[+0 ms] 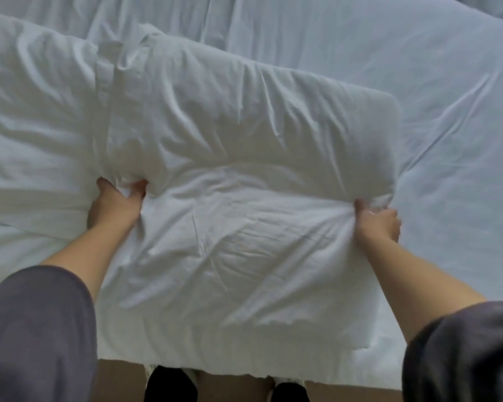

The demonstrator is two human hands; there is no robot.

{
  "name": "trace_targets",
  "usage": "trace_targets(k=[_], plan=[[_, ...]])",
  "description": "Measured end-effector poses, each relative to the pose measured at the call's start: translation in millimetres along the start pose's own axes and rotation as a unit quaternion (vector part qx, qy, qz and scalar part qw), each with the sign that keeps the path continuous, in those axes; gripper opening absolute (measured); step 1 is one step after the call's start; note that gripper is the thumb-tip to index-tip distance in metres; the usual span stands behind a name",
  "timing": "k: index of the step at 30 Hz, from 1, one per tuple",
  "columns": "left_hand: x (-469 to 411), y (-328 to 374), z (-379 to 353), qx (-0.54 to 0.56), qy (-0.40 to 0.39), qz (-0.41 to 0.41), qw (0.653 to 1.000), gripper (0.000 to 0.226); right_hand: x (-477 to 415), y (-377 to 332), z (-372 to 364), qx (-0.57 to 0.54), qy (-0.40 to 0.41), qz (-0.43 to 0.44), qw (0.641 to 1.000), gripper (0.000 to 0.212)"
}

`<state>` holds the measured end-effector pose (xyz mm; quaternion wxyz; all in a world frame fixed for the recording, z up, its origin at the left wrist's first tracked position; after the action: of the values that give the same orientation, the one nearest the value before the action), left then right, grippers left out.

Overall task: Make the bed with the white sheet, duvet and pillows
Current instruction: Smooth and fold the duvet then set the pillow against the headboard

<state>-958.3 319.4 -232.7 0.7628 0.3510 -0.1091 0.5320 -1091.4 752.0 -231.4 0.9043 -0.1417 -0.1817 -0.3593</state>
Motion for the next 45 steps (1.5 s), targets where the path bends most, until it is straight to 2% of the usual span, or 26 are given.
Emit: trace_targets(k=[2,3,7,10,11,13,14,16,18,20,23,25,26,27,29,31,35,38,40,42,44,45], plan=[[3,3,0,-0.007,0.002,-0.012,1.0,0.073,-14,9,10,-0.027,-0.001,0.028,0.999,0.039],[6,6,-2,-0.004,0.006,-0.024,1.0,0.068,-21,16,18,-0.032,0.012,0.044,0.998,0.032],[30,25,-27,0.057,-0.03,-0.113,0.992,0.049,-52,54,60,0.001,0.058,0.039,0.998,0.027],[39,30,-60,0.079,-0.034,-0.078,0.993,0.048,-81,80,75,0.064,0.029,0.019,0.997,0.023],[39,30,-68,0.068,-0.007,-0.045,0.997,0.048,-86,82,74,0.082,0.023,0.022,0.996,0.024],[43,34,-77,0.019,0.086,-0.012,0.996,0.052,-89,78,64,0.099,0.035,0.068,0.992,0.042],[49,38,-79,-0.009,0.13,-0.03,0.991,0.058,-81,69,59,0.105,0.05,0.115,0.987,0.051],[67,54,-86,-0.052,0.17,-0.153,0.972,0.071,-59,44,43,0.119,0.07,0.244,0.96,0.059],[88,79,-99,-0.112,0.14,-0.333,0.926,0.075,-36,14,26,0.158,0.07,0.361,0.917,0.064],[99,110,-119,-0.193,0.093,-0.471,0.856,0.074,-21,-17,9,0.198,0.071,0.438,0.874,0.065],[89,165,-153,-0.295,0.068,-0.577,0.758,0.071,-19,-70,-12,0.247,0.103,0.528,0.806,0.066],[66,198,-169,-0.369,0.068,-0.592,0.714,0.069,-33,-106,-17,0.261,0.134,0.557,0.777,0.066],[49,209,-172,-0.391,0.075,-0.575,0.715,0.069,-45,-120,-18,0.267,0.146,0.555,0.775,0.065],[30,213,-171,-0.397,0.087,-0.546,0.733,0.071,-60,-128,-19,0.27,0.155,0.54,0.782,0.064],[-5,200,-168,-0.39,0.11,-0.479,0.779,0.075,-92,-122,-24,0.269,0.163,0.481,0.818,0.064],[-31,168,-165,-0.38,0.124,-0.429,0.81,0.077,-115,-100,-34,0.267,0.159,0.423,0.851,0.066],[-36,125,-159,-0.38,0.125,-0.361,0.842,0.077,-122,-62,-38,0.279,0.152,0.38,0.869,0.066],[-18,120,-139,-0.354,0.133,-0.319,0.869,0.074,-103,-48,-24,0.252,0.126,0.339,0.898,0.068],[23,125,-140,-0.293,0.1,-0.386,0.869,0.074,-67,-39,-21,0.204,0.099,0.372,0.9,0.066],[76,120,-158,-0.257,0.039,-0.483,0.836,0.073,-21,-26,-33,0.181,0.082,0.45,0.871,0.062],[108,98,-182,-0.285,0.003,-0.523,0.803,0.072,11,-8,-53,0.192,0.079,0.501,0.84,0.062],[112,81,-189,-0.305,-0.003,-0.519,0.799,0.07,14,3,-62,0.2,0.086,0.508,0.834,0.062]])
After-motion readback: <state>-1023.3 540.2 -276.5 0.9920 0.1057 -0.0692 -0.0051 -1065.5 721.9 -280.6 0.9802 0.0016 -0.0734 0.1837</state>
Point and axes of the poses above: each hand's wrist, its own x-axis away from the middle knuckle, its own z-axis out of the back of the hand, y = z × x, the point moved 2 cm from there along -x, towards the middle knuckle, and after that the axes turned 7 degrees about x, right-handed, at the moved point
